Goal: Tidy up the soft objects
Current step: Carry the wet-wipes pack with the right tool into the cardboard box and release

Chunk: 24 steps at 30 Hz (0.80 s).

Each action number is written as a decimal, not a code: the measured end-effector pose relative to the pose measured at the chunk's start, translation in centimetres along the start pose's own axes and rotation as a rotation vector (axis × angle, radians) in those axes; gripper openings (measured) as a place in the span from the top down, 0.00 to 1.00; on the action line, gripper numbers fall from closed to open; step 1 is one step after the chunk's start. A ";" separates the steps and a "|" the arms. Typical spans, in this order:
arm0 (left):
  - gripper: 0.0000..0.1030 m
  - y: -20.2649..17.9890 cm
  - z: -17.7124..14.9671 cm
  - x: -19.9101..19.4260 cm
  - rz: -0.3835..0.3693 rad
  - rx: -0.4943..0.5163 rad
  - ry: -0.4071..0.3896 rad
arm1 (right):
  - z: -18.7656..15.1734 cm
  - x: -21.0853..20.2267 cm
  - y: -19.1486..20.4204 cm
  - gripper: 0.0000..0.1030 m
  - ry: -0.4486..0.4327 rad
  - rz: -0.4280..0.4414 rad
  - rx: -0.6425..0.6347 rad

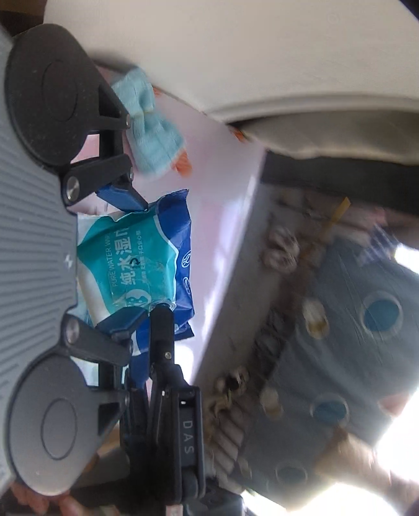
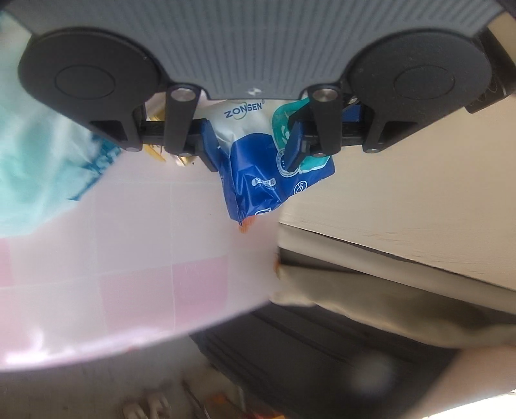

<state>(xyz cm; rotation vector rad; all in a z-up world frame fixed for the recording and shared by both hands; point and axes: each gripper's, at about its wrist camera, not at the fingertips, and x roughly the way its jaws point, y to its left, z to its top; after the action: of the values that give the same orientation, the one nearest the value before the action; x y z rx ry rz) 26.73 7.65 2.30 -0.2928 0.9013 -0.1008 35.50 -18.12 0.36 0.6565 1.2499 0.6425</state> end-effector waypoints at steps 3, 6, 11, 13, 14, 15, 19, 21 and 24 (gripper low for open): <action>0.37 -4.1 -0.9 -2.5 -0.068 0.042 -0.013 | -1.8 -6.2 -1.3 0.59 -0.057 0.025 0.019; 0.36 -8.6 -2.4 -3.5 -0.159 0.080 0.028 | -4.2 -12.3 -4.3 0.58 -0.116 0.025 0.058; 0.36 -16.7 -5.7 -2.5 -0.278 0.182 0.120 | -9.1 -21.6 -11.9 0.58 -0.208 0.015 0.171; 0.36 -19.8 -7.4 -1.5 -0.308 0.225 0.159 | -10.5 -24.3 -15.0 0.57 -0.243 -0.004 0.216; 0.36 -21.3 -8.2 -0.8 -0.320 0.241 0.180 | -11.0 -25.4 -16.5 0.57 -0.256 -0.013 0.240; 0.36 -22.7 -9.0 -0.1 -0.328 0.254 0.203 | -11.4 -26.3 -18.0 0.57 -0.262 -0.025 0.260; 0.36 -26.8 -12.3 3.0 -0.346 0.292 0.292 | -11.7 -27.9 -22.7 0.55 -0.282 -0.057 0.314; 0.36 -28.1 -13.4 4.7 -0.348 0.304 0.345 | -10.9 -28.3 -24.8 0.54 -0.292 -0.060 0.329; 0.36 -29.0 -15.5 6.5 -0.354 0.312 0.442 | -8.6 -27.2 -27.1 0.52 -0.280 -0.040 0.317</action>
<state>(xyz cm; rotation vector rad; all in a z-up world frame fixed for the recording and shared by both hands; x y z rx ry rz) 19.67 -24.61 -3.17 -0.1360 1.2449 -0.6480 23.93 -55.42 -4.33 0.9471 1.1073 0.3068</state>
